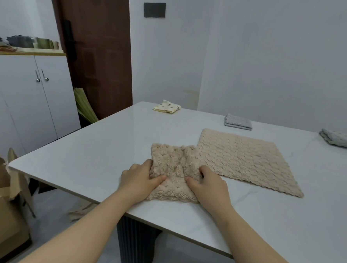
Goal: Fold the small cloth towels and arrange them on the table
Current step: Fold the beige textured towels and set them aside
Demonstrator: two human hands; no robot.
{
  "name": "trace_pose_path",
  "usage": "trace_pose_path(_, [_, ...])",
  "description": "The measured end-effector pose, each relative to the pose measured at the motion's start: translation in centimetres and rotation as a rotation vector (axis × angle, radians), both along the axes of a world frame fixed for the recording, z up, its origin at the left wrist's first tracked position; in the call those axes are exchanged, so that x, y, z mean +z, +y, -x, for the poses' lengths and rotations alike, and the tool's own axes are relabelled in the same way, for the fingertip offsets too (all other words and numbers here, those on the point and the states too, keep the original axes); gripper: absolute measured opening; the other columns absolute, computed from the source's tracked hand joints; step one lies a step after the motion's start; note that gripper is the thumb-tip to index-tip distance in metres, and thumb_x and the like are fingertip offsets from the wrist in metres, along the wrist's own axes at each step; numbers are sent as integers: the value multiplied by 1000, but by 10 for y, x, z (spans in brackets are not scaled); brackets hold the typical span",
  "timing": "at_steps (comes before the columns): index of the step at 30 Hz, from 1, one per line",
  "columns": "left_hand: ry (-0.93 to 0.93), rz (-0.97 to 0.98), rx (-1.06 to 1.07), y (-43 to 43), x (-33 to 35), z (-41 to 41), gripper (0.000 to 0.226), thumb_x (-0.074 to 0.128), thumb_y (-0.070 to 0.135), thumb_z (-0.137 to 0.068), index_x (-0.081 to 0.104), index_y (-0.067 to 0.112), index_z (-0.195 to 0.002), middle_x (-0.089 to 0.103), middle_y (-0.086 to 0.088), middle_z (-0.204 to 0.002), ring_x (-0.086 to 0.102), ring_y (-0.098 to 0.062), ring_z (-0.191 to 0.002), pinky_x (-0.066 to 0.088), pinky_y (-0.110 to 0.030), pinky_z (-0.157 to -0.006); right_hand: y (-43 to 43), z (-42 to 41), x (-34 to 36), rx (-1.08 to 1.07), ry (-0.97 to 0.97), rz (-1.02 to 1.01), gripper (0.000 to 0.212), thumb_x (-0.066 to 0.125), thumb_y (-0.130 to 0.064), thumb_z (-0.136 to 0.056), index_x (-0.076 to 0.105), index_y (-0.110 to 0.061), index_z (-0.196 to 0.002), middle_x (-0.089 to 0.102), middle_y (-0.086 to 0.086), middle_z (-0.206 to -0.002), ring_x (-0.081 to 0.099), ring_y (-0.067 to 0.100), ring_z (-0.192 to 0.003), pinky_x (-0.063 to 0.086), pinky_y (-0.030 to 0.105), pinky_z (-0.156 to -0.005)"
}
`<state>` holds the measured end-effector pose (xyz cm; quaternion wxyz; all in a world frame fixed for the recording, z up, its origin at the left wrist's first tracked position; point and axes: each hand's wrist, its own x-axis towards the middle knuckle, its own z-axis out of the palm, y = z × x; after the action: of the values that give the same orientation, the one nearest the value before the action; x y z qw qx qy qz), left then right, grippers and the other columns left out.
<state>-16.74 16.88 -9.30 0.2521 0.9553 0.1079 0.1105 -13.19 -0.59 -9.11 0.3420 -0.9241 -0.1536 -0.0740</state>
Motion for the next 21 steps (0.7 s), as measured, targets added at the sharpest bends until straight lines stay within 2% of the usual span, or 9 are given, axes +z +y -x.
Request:
trace_pose_path(2, [10, 82, -12, 0, 1, 1, 40, 49, 52, -88, 47, 21, -113, 59, 4, -107, 55, -21, -107, 39, -31, -90, -2, 2, 0, 13, 13, -23, 24, 53, -37, -88, 39, -19, -79, 48, -6, -67, 52, 23, -75, 33, 31, -65])
trace_pose_path(5, [13, 367, -14, 3, 1, 4, 37, 51, 48, -88, 50, 26, -117, 61, 7, -112, 55, -19, -111, 42, -34, -99, -3, 4, 0, 26, 46, -73, 22, 52, -37, -89, 41, -19, -92, 47, -8, -70, 51, 22, -79, 34, 31, -65])
trace_pose_path(7, [-2, 475, -9, 6, -2, 2, 25, 50, 46, -89, 48, 31, -109, 60, 9, -105, 56, -18, -108, 45, -33, -94, -2, 3, 0, 22, 61, -106, 28, 52, -37, -90, 43, -17, -106, 47, -8, -76, 49, 19, -82, 34, 29, -67])
trace_pose_path(9, [-15, 480, -5, 8, -4, -4, 18, 47, 42, -91, 46, 31, -105, 61, 8, -103, 57, -19, -104, 45, -33, -89, 0, 1, 0, 8, 62, -121, 37, 52, -38, -90, 42, -15, -117, 47, -9, -79, 48, 17, -83, 34, 28, -68])
trace_pose_path(12, [-46, 527, -1, 14, -5, -21, 14, 46, 36, -93, 46, 26, -103, 62, 5, -101, 59, -22, -100, 47, -41, -92, 9, -7, 0, 16, 35, -127, 37, 51, -39, -90, 41, -17, -118, 42, -17, -74, 48, 14, -77, 35, 29, -65])
trace_pose_path(15, [-98, 591, 37, 26, -3, -42, 12, 47, 33, -93, 48, 24, -100, 62, 1, -100, 60, -24, -98, 47, -47, -93, 25, -19, 1, 54, 13, -163, 33, 52, -39, -89, 42, -19, -113, 46, -16, -73, 47, 8, -67, 36, 26, -56])
trace_pose_path(18, [-150, 819, 88, 41, 6, -61, 2, 48, 24, -94, 49, 22, -95, 61, -3, -100, 60, -20, -92, 51, -38, -85, 45, -41, 3, 86, 69, -239, 28, 53, -38, -89, 41, -21, -108, 52, -12, -72, 51, 10, -67, 40, 29, -60])
trace_pose_path(21, [-117, 922, 121, 52, 14, -69, 4, 47, 21, -95, 49, 23, -92, 61, 1, -96, 61, -14, -85, 51, -29, -74, 61, -62, 10, 84, 180, -263, 33, 53, -37, -90, 41, -19, -114, 52, -9, -69, 49, 7, -63, 37, 26, -56])
